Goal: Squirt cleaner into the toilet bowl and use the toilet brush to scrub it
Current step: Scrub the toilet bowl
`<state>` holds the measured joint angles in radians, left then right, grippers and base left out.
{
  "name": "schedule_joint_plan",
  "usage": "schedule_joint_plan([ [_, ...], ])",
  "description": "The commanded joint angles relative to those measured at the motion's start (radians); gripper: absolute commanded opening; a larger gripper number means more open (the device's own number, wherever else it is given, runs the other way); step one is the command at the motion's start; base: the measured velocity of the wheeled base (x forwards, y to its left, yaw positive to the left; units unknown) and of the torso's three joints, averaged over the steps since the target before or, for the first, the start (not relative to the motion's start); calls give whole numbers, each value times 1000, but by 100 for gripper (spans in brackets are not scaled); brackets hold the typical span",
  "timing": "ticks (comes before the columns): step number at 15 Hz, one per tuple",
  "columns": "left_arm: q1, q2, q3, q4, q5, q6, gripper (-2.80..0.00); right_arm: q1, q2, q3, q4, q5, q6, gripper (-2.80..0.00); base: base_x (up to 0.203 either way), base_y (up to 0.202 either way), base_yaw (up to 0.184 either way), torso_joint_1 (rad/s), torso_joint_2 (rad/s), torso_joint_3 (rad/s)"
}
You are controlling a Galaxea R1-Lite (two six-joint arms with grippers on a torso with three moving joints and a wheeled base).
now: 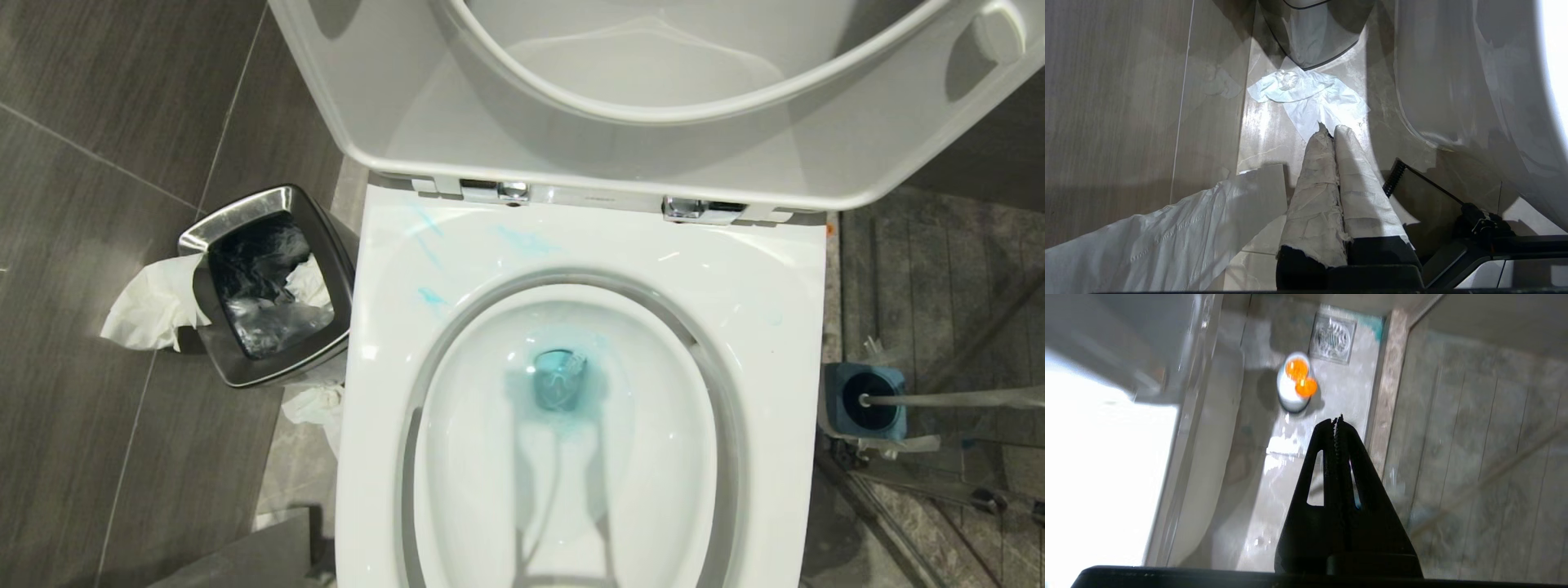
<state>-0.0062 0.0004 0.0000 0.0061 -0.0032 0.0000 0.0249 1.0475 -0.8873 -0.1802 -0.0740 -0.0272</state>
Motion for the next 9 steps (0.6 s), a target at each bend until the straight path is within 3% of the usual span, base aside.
schedule_joint_plan([
  [1, 0, 0, 2, 0, 0, 0, -280, 1, -103, 4, 83, 0, 0, -280, 0, 0, 0, 0, 0, 0],
  [5, 0, 0, 2, 0, 0, 0, -280, 0, -339, 109, 274, -17, 0, -280, 0, 0, 0, 0, 0, 0],
  [7, 0, 0, 2, 0, 0, 0, -280, 0, -422, 226, 317, -76, 1, -280, 0, 0, 0, 0, 0, 0],
  [9, 0, 0, 2, 0, 0, 0, -280, 0, -487, 282, 465, -113, 23, -280, 0, 0, 0, 0, 0, 0],
])
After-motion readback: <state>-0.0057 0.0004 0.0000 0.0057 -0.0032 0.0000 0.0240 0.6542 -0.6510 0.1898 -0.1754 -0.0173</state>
